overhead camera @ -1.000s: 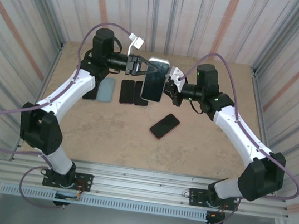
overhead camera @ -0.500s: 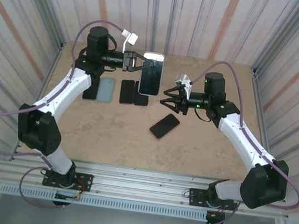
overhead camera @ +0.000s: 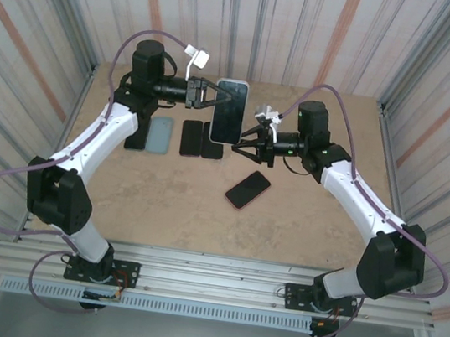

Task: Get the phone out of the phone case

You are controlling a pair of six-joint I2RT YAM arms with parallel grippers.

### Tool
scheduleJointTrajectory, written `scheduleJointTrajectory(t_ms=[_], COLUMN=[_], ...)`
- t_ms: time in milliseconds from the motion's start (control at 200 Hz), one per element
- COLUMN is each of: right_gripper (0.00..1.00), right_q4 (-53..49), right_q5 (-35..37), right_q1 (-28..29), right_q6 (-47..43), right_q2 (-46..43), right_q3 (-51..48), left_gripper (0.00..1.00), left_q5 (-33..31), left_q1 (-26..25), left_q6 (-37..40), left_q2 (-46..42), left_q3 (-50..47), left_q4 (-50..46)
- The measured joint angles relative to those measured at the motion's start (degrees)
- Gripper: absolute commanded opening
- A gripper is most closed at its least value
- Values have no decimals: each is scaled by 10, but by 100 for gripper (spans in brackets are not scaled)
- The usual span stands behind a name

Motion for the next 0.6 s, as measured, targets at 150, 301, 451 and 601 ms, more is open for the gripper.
scheduleJointTrajectory(t_ms=[150,301,451,601], right_gripper=[24,18,14,9], right_q4=[-2,-14,-31,-59], right_q5=[-7,-12,-16,-15], right_q1=[5,5,5,7], right_q6=[-1,-1,-1,-14], right_q2=[6,14,17,22], right_q3=[5,14,21,38], left_gripper=[0,0,0,0], left_q5=[0,1,10,14], left_q1=[0,0,0,0], left_q6=[1,6,13,12], left_q2=[0,-1,-3,-4], left_q3=[0,0,0,0], left_q4=[0,1,13,19])
